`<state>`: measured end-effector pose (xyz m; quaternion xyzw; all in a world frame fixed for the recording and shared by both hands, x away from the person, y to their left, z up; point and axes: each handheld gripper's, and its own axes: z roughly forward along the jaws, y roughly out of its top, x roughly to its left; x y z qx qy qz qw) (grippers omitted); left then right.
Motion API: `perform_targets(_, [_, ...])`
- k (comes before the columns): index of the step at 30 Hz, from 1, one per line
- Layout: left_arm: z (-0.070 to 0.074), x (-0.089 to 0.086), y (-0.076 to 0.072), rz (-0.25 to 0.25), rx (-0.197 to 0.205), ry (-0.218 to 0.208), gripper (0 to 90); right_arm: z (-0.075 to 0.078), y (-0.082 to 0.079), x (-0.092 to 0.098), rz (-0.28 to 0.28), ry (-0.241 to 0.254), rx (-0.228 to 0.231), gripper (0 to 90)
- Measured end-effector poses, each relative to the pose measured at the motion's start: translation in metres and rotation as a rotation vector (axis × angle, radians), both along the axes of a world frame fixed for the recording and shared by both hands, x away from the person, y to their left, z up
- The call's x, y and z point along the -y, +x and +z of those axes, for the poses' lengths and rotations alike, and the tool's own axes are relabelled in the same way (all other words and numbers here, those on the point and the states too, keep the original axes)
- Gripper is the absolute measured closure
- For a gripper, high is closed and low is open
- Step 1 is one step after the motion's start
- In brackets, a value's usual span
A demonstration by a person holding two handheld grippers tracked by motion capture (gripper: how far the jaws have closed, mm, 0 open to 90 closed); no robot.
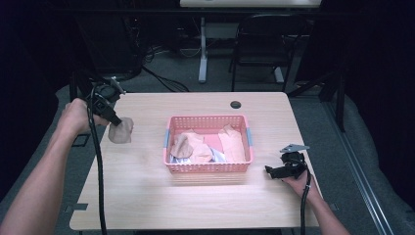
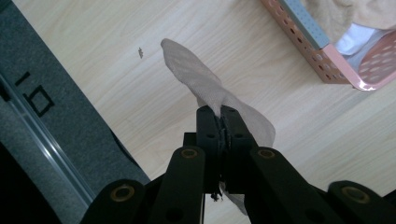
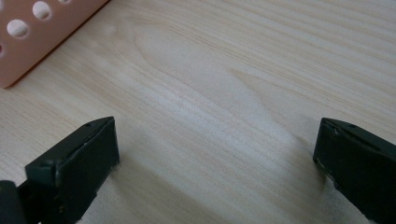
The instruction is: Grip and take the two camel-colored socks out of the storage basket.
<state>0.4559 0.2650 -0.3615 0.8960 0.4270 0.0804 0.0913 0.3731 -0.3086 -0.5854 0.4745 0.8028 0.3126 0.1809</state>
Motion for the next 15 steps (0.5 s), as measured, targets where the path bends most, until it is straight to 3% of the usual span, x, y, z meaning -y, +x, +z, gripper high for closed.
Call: perform_targets(15, [-0.081, -0.023, 0.009, 0.105, -0.047, -0.020, 87.7, 0.000, 0.000, 0.000, -0.001, 0.003, 0.002, 0.0])
